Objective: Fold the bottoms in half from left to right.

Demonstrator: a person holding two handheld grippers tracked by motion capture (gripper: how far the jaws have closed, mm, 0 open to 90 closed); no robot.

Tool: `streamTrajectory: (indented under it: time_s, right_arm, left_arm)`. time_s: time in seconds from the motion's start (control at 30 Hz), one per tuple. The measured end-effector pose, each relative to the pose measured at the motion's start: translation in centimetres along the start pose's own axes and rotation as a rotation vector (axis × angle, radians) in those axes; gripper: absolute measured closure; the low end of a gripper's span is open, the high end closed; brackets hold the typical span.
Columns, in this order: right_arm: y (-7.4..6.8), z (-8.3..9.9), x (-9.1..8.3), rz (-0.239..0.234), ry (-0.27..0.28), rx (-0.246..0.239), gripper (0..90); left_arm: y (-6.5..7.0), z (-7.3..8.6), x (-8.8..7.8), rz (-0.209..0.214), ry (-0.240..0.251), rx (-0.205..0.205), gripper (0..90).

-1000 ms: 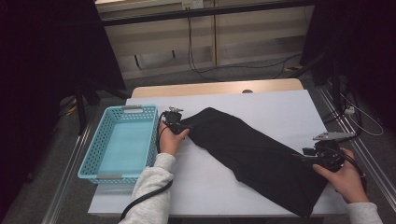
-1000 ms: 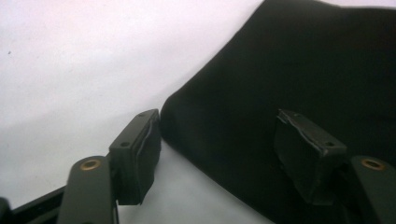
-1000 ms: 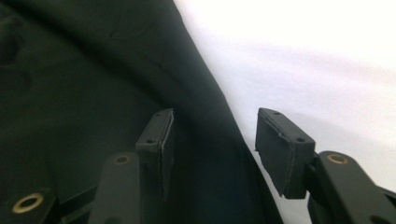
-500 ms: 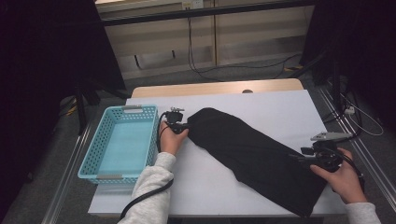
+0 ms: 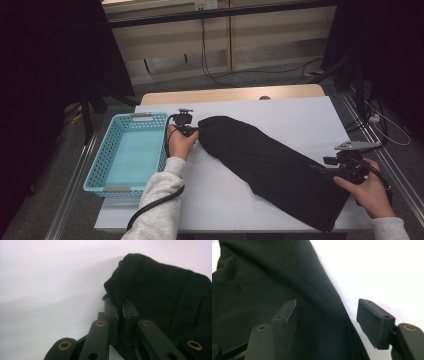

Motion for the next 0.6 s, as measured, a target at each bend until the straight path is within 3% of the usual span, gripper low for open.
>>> streamTrajectory:
  time_s: [0.1,0.27,0.6]
  right_arm:
    - [-0.3,0.0,0.0,-0.021,0.000,0.000,29.4]
    - [-0.1,-0.1,0.1,-0.013,0.001,0.003,27.3]
    - [0.2,-0.3,-0.1,-0.002,0.013,0.018,28.3]
  left_arm:
    - [-0.4,-0.5,-0.7,-0.026,0.014,-0.003,84.8]
    - [-1.1,-1.2,-1.8,-0.069,0.032,-0.010,84.8]
    - [-1.9,-1.8,-3.4,-0.105,0.058,-0.009,84.9]
Point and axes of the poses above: each handheld gripper's, and its own axes: x roughly forward along the jaws, z roughly out of its underside, y roughly to its right, the point moved 8 cm from there along x, roughly forward along the jaws, and after that the axes turned 15 degrees about z, right-handed, at the moved point
